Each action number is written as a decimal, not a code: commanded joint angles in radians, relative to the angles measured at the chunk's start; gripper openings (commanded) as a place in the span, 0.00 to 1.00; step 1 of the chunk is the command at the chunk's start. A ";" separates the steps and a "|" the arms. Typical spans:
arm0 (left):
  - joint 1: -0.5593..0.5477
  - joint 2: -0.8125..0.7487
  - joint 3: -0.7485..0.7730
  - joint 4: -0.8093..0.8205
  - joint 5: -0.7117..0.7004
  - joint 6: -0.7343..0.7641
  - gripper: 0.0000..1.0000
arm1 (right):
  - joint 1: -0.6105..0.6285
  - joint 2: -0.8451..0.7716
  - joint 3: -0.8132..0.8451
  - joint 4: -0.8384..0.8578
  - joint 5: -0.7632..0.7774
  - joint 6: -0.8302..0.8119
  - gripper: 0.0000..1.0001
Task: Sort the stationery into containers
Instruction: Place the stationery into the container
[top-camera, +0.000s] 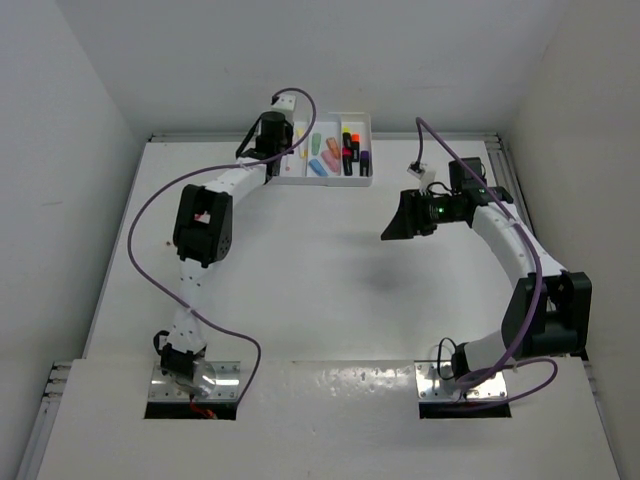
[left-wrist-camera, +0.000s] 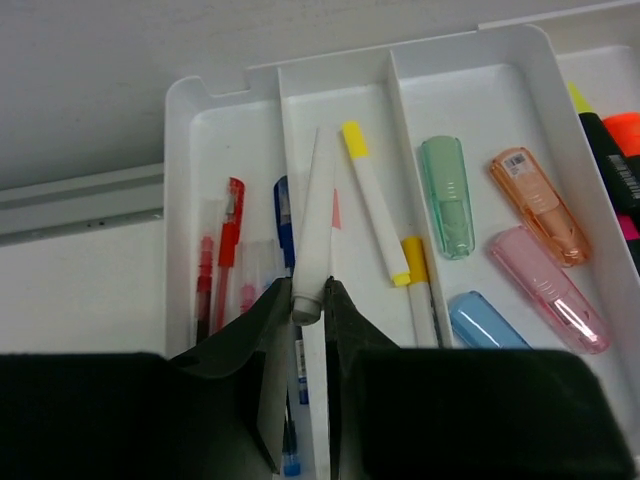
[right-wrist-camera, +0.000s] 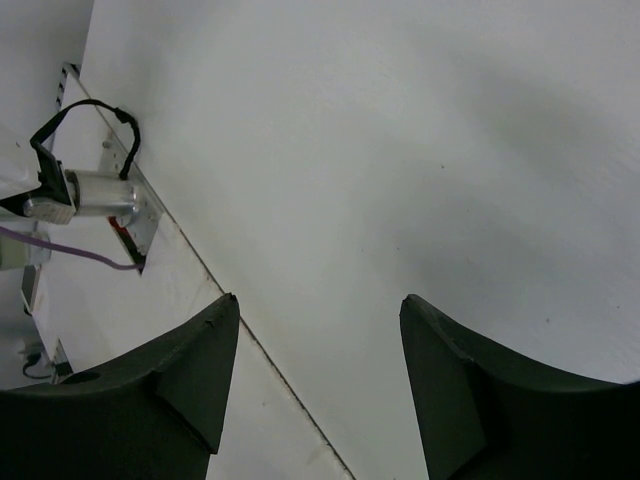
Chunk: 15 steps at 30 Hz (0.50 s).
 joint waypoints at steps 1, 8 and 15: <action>0.012 0.053 0.094 0.044 0.087 -0.047 0.09 | 0.000 -0.032 0.007 0.015 0.006 0.002 0.64; 0.011 0.133 0.209 0.027 0.139 -0.052 0.21 | 0.015 -0.021 0.026 -0.001 0.017 0.000 0.64; 0.038 0.046 0.193 -0.001 0.182 -0.062 0.71 | 0.029 -0.027 0.031 -0.004 0.029 -0.001 0.64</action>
